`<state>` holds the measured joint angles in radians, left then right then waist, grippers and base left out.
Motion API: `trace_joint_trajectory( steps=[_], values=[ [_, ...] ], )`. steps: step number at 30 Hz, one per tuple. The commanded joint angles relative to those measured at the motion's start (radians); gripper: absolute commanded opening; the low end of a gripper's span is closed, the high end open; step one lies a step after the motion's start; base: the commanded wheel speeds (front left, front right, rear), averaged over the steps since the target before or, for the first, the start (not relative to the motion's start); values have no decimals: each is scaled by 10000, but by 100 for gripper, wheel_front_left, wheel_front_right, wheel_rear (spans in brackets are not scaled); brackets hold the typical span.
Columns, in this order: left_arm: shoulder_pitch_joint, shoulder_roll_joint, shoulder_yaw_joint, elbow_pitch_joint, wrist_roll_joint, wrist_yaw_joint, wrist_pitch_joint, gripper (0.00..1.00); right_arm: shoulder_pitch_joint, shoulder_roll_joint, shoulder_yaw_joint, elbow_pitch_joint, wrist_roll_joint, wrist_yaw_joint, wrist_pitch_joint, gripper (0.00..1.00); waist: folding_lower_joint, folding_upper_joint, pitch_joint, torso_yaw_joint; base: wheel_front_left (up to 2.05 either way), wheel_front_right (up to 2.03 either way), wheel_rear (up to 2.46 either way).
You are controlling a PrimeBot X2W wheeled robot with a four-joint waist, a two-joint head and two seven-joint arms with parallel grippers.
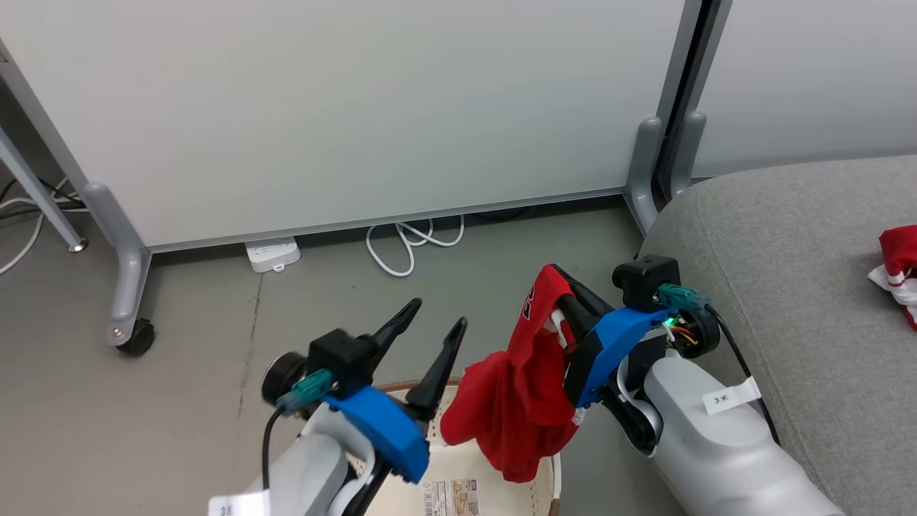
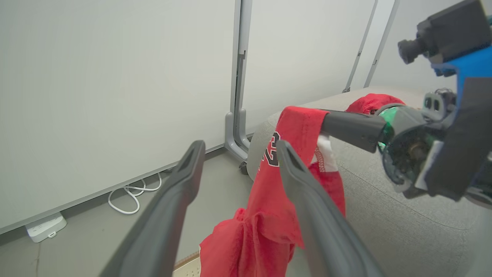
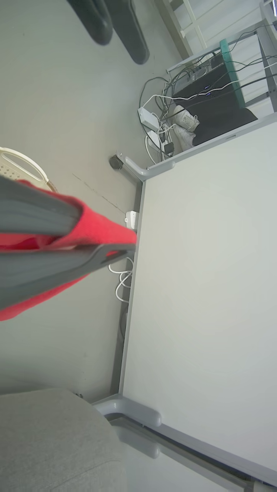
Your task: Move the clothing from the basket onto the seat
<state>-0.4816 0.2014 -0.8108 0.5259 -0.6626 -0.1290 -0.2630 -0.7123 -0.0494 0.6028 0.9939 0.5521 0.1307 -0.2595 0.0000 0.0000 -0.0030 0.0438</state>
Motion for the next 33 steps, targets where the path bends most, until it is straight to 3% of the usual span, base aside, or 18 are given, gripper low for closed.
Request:
trace_joint_trajectory(
  steps=[1,7,13,25,33],
  values=[
    [487,76,502,-261,367,-21,-26,100,-66,-19,-75,-75,-49,1,-67,0,0,0,-10,-31,0,0,0],
    [1898,93,2091,-1036,1496,-21,-26,100,40,-19,-255,-190,-232,3,-70,0,0,0,-45,-108,0,0,0],
    [2888,-13,3080,-1465,2152,-21,-26,100,183,-19,-458,-273,-412,1,-70,0,0,0,-72,-124,0,0,0],
    [3273,-103,3568,-1648,2476,-21,-26,100,332,-18,-585,-372,-511,3,-70,0,0,0,-29,-220,0,0,0],
    [3185,-98,3634,-1761,2553,-21,-26,100,209,-24,-562,-552,-552,1,-69,0,0,0,155,-1172,0,0,0]
  ],
)
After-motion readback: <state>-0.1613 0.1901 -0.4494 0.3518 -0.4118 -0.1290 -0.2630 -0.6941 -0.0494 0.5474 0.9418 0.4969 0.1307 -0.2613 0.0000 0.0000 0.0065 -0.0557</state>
